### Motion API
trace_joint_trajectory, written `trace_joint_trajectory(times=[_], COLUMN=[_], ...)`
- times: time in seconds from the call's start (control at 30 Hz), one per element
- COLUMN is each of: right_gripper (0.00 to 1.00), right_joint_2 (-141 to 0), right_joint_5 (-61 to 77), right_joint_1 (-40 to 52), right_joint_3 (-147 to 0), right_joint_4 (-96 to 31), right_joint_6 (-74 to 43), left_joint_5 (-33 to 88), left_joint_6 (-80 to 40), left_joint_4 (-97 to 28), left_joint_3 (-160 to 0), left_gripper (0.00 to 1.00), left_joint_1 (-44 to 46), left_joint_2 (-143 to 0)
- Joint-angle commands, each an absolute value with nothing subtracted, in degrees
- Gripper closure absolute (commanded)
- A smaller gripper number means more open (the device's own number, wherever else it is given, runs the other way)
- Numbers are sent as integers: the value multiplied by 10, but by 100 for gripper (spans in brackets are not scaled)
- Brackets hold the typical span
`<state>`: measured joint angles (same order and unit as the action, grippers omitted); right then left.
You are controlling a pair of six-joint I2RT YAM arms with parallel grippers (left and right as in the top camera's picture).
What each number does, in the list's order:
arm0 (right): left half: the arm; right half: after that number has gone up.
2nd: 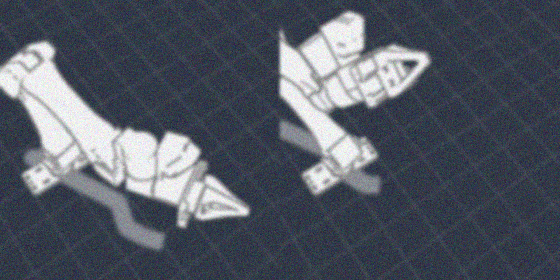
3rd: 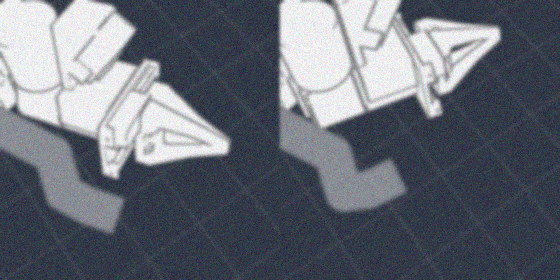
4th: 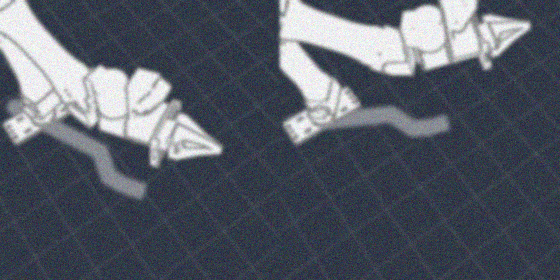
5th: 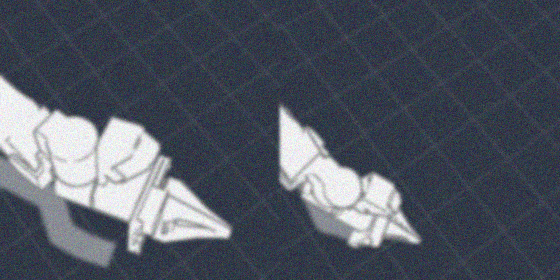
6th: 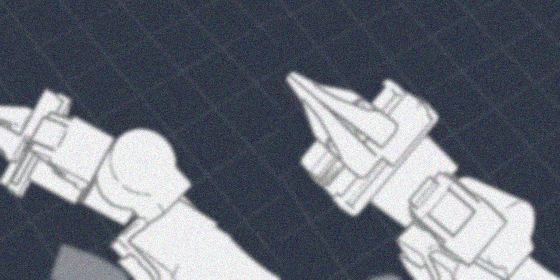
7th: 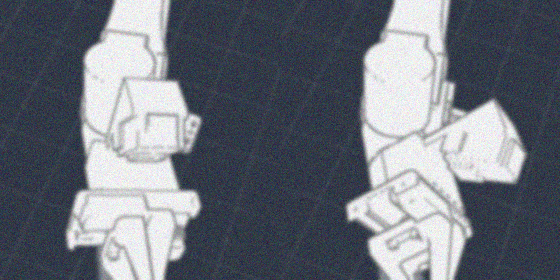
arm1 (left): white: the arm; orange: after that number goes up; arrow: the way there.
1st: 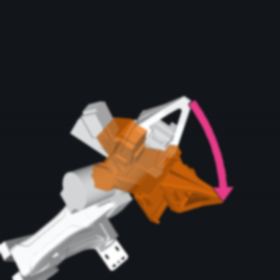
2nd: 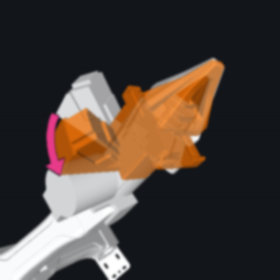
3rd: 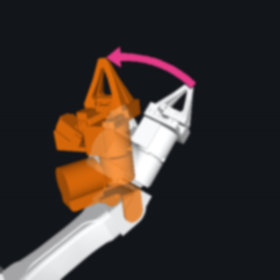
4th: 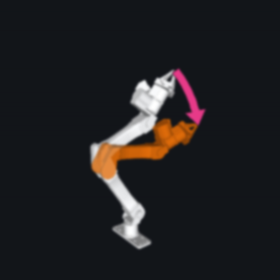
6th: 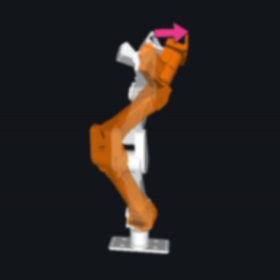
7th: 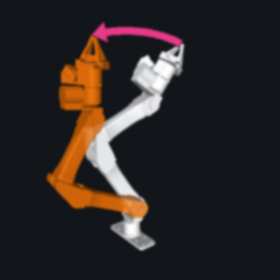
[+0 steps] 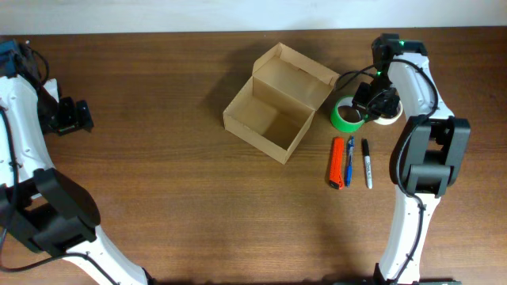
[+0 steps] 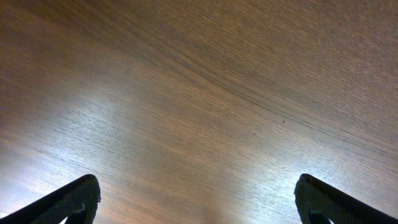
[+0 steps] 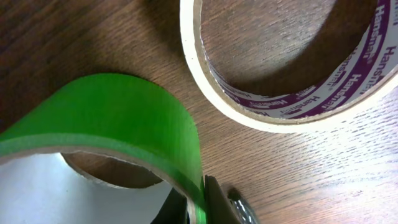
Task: Pack container
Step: 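Lower the right gripper onto the green tape roll and grasp it, then carry the green tape with the right gripper and lower it into the box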
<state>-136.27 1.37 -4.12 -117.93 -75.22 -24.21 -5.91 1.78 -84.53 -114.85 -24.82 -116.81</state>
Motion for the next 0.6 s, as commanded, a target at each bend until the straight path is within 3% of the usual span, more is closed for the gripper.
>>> trace_joint_trajectory(times=[0.0,0.27,0.57], right_gripper=[96,96,96], right_joint_2=[-1372,-1334,-1271], right_joint_5=[8,8,35], right_joint_1=[-43,-61,-77], right_joint_3=[-1183,-1261,-1548], right_joint_4=[-747,-762,-875], right_joint_6=[-245,-226,-124], left_joint_5=[-52,-52,-52], left_joint_6=[27,27,27], left_joint_4=[-844,-844,-844], left_joint_3=[-1144,-1144,-1144], left_gripper=[0,0,0], left_joint_1=[-249,-249,-249], left_joint_2=[-1173,-1173,-1173])
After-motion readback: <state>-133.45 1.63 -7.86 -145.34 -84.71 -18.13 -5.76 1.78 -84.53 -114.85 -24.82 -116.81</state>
